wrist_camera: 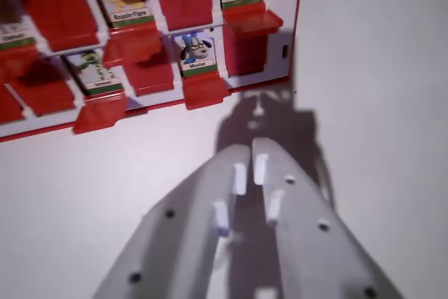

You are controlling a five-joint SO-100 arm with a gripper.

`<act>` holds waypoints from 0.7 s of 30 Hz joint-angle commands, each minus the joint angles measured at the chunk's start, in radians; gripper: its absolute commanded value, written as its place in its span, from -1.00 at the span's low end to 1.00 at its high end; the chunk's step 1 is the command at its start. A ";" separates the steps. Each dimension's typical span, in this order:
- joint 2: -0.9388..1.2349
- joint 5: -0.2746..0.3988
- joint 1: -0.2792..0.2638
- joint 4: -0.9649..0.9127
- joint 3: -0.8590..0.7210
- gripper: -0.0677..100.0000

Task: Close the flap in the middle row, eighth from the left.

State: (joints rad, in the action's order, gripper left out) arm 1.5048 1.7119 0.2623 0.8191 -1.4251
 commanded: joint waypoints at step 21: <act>-0.376 0.028 0.031 -0.273 0.244 -1.00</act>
State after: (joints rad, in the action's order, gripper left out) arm 1.1183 1.7472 0.2945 0.5860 -1.3100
